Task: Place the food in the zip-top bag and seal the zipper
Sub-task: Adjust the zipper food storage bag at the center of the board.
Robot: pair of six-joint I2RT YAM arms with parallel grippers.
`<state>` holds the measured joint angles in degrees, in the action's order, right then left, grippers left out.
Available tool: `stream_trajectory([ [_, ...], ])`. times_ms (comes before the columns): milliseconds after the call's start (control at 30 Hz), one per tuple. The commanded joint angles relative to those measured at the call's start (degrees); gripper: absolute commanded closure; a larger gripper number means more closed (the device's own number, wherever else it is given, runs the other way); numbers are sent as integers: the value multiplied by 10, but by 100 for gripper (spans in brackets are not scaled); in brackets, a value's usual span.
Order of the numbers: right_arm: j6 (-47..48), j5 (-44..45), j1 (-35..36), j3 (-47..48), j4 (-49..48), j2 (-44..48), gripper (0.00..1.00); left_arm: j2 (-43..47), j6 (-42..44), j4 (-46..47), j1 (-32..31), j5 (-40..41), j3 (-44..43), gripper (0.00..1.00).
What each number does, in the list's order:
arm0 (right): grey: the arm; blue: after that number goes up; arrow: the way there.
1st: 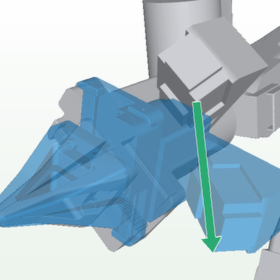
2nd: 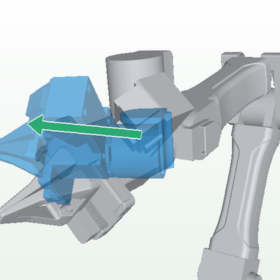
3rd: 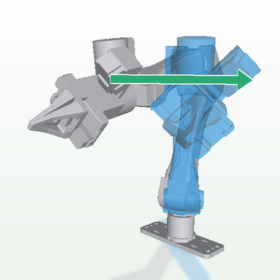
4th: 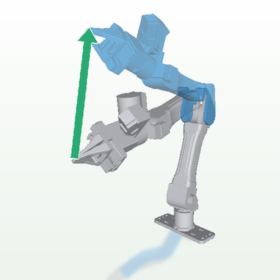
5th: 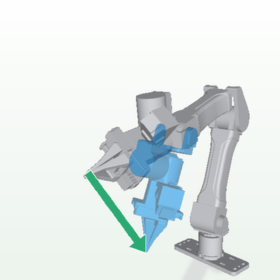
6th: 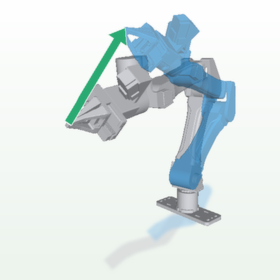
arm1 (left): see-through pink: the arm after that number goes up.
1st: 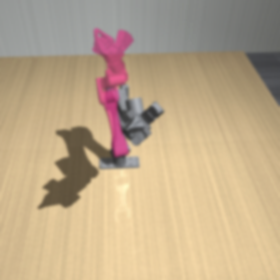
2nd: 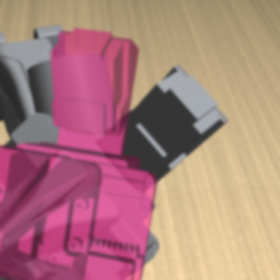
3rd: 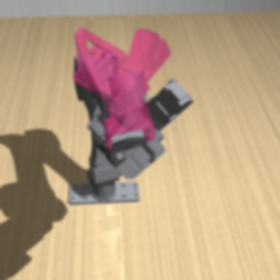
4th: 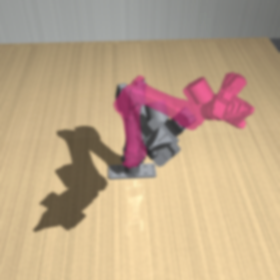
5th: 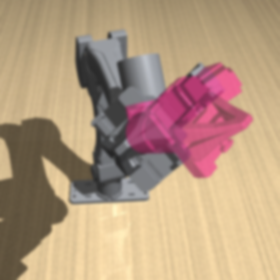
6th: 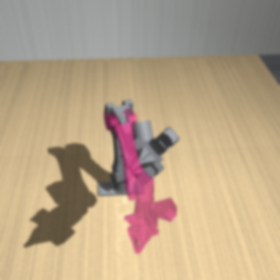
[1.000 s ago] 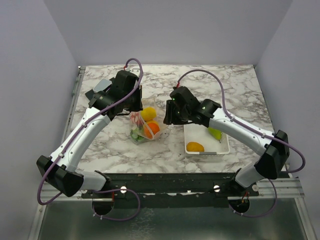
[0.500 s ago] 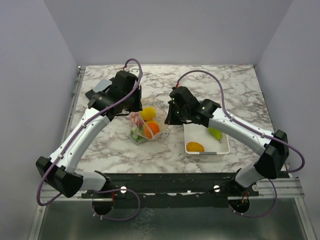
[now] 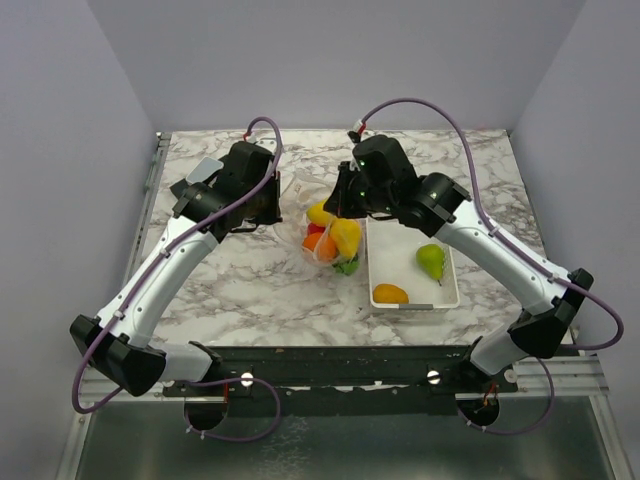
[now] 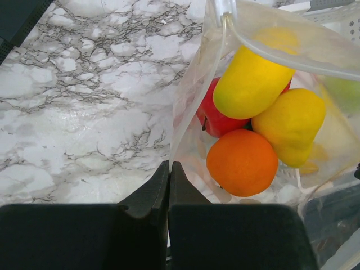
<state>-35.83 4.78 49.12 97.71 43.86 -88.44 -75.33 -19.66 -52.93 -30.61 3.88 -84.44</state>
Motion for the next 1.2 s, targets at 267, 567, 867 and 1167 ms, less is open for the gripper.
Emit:
stream_trajectory([
  [267, 27, 55, 3, -32, 25, 19, 99, 14, 7, 4, 0, 17, 5, 100],
  [567, -14, 29, -4, -164, -38, -9, 99, -7, -3, 81, 0, 6, 126, 100],
  [867, -2, 46, -4, -118, -24, 17, 99, 2, 3, 61, 0, 14, 68, 100],
  [1167, 10, 57, -4, -66, -8, 25, 99, 23, 8, 26, 0, 28, 15, 100],
])
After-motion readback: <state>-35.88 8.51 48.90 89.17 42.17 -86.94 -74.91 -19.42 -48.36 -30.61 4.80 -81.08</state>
